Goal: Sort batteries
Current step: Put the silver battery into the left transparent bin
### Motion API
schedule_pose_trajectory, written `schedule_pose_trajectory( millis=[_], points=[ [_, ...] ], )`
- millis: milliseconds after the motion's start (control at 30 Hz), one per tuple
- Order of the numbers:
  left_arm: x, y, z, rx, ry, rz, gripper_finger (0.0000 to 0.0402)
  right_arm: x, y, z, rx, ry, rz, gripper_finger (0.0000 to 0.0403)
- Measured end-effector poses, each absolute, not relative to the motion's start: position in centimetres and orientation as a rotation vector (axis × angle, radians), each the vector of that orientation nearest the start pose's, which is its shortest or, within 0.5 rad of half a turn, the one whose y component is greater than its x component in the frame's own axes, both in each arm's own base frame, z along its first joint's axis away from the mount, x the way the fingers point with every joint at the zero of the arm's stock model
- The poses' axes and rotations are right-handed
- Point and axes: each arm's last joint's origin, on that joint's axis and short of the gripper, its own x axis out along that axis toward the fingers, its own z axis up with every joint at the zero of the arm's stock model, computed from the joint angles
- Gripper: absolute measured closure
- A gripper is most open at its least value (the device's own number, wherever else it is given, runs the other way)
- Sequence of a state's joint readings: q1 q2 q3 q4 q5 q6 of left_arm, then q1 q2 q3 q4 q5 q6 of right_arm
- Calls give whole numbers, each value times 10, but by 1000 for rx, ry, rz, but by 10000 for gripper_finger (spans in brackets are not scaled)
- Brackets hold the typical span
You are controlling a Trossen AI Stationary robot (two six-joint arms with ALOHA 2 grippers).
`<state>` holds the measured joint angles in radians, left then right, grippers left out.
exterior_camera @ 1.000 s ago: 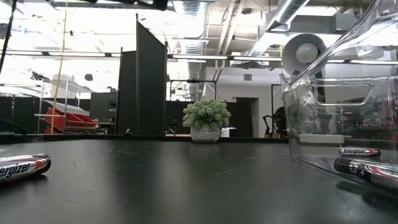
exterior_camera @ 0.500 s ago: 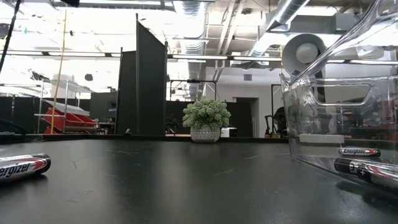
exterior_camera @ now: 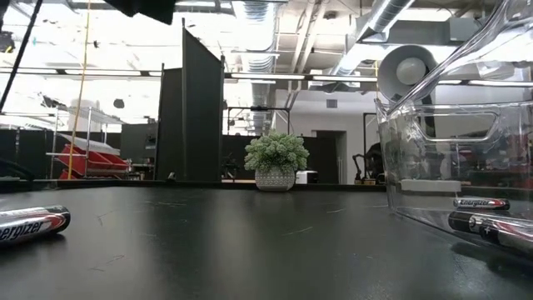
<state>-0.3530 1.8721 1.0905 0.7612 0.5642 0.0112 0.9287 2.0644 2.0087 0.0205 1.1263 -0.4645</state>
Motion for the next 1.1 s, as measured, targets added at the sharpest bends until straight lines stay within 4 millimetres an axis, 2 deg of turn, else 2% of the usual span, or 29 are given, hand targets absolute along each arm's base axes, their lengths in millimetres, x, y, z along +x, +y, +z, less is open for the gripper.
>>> schedule_pose_trajectory(
  millis=[200,433,733,900,1100],
  points=[
    [387,-155,213,-18,31,-960,354,304,363,379,-492,65,-190,143],
    [390,-158,209,120,15,-652,354,304,363,378,-500,70,-188,143],
    [391,-158,208,165,19,-524,354,308,360,378,-501,73,-199,143],
    [391,-158,208,173,21,-517,354,312,357,378,-501,76,-210,143],
    [406,-153,219,259,150,-454,354,317,352,378,-500,79,-223,143]
  ],
)
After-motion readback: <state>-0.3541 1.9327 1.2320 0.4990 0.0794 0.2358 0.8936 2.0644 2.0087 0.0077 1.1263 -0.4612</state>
